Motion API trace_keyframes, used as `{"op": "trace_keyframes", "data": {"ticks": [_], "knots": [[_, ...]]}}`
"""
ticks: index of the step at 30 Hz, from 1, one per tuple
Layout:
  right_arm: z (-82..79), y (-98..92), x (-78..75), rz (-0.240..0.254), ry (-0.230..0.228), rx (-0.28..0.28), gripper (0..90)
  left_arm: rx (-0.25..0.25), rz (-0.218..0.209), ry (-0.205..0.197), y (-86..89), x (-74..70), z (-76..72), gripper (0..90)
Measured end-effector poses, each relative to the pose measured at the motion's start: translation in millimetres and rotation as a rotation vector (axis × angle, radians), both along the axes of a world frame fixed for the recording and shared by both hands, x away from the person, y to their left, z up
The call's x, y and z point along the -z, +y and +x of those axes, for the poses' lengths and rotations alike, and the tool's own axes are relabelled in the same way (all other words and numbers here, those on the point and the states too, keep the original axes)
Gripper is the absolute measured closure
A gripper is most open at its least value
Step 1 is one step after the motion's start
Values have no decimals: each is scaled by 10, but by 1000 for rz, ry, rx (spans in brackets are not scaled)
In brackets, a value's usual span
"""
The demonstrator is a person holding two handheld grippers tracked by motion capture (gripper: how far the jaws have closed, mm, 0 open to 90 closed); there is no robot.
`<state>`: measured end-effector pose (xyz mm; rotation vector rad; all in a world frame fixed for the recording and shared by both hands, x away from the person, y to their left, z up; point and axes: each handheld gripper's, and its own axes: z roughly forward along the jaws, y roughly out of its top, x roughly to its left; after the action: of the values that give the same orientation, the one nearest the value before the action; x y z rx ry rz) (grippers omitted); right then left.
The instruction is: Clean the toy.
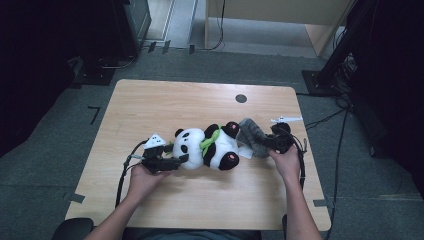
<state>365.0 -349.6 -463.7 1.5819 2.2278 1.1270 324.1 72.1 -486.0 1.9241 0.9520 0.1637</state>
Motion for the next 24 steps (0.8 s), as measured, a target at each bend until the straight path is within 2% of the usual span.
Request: {"op": "trace_keyframes", "data": {"ticks": [4, 6, 11, 13, 16, 24], "knots": [[-51, -29, -168, 40, -50, 11, 745, 0, -1, 0, 1, 1, 2, 250], [-77, -5, -234, 77, -63, -10, 744, 0, 1, 1, 1, -1, 0, 250], [-151, 88, -432, 55, -119, -22, 744, 0, 6, 1, -2, -5, -5, 248], [-200, 110, -559, 68, -162, -24, 744, 0, 5, 1, -2, -4, -4, 247], [-255, 157, -675, 85, -200, -41, 743, 0, 3, 2, -3, -3, -2, 245], [-335, 408, -814, 109, -229, -142, 741, -3, 0, 4, -9, -5, -6, 245]]}}
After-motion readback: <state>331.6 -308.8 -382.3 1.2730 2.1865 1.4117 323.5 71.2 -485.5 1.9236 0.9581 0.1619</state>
